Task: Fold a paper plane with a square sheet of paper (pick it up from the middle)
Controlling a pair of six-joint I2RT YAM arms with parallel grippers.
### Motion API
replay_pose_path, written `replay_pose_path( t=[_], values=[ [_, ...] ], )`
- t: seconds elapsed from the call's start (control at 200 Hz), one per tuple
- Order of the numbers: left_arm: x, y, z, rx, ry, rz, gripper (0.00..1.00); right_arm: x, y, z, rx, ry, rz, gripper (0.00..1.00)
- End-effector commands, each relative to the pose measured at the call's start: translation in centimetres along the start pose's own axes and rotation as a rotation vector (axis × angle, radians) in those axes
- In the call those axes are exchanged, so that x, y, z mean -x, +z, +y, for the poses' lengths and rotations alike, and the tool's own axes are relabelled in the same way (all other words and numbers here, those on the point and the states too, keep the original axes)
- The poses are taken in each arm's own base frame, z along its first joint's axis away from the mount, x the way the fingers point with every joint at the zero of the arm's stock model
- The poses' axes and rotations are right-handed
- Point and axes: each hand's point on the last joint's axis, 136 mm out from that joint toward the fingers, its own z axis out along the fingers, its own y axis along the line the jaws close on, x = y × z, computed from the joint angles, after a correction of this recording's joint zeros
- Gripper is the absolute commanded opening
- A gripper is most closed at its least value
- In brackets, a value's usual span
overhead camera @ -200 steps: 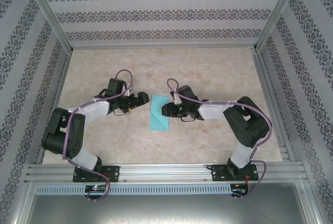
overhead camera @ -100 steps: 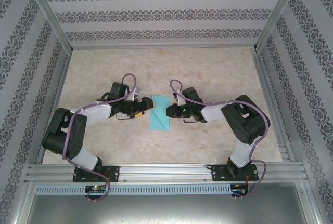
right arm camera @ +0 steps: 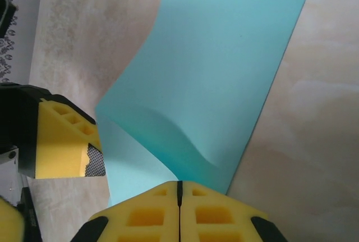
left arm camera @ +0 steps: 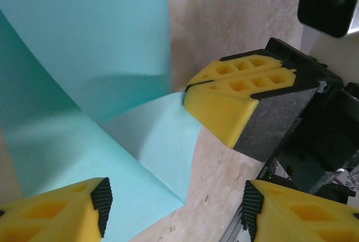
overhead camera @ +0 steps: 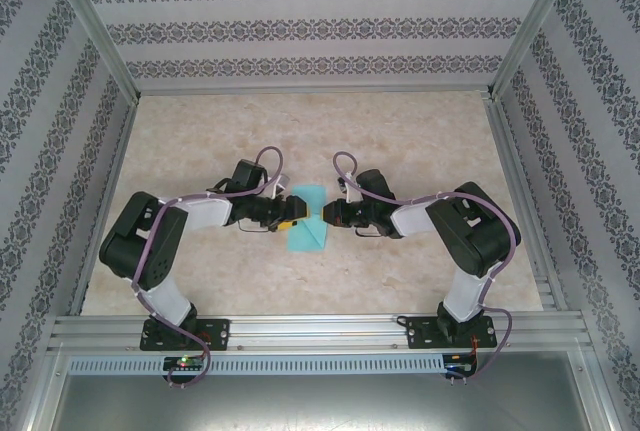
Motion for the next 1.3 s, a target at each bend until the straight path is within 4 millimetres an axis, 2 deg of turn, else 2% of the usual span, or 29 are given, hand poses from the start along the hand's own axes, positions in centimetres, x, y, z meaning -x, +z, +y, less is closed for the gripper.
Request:
replay_pose_path(
  t=[0.0, 0.18, 0.37, 0.45, 0.575, 0.739, 0.864, 1.009, 1.149, 1.299],
  values=[
    [0.8, 0.7, -1.4, -0.034, 0.034, -0.005, 0.63, 0.2, -0.1, 0.0, 0.025, 0.003, -0.013, 0.07],
    [0.8, 1.4, -0.8, -0.021, 0.007, 0.004, 0.58, 0.2, 0.0, 0.0, 0.028, 0.008, -0.009, 0.07],
    [0.9, 2.1, -0.9, -0.046, 0.013, 0.022, 0.48, 0.4, -0.1, 0.5, 0.055, 0.006, -0.02, 0.11],
    [1.1, 2.1, -1.0, -0.048, 0.029, 0.02, 0.43, 0.6, -0.4, 1.0, 0.067, 0.004, -0.025, 0.16],
    [1.2, 2.2, -1.0, -0.047, 0.06, 0.02, 0.34, 1.5, -1.7, 1.4, 0.046, 0.027, -0.062, 0.32],
    [1.3, 2.4, -0.7, -0.033, 0.081, 0.022, 0.2, 3.3, -5.1, 1.1, -0.065, 0.064, -0.161, 0.52],
    [1.7, 2.2, -0.4, 0.004, 0.097, 0.003, 0.14, 4.4, -8.5, 1.3, -0.15, 0.046, -0.263, 0.64],
    [2.1, 1.3, -0.9, 0.042, 0.126, -0.017, 0.08, 5.7, -12.9, 0.3, -0.272, 0.06, -0.415, 0.82],
    [2.2, -1.1, -1.6, 0.164, 0.157, -0.021, 0.07, 6.6, -16.7, -0.3, -0.342, 0.078, -0.536, 0.89],
    [2.2, -5.7, -3.1, 0.364, 0.241, -0.04, 0.07, 7.0, -19.2, -0.1, -0.38, 0.039, -0.575, 0.98]
  ],
)
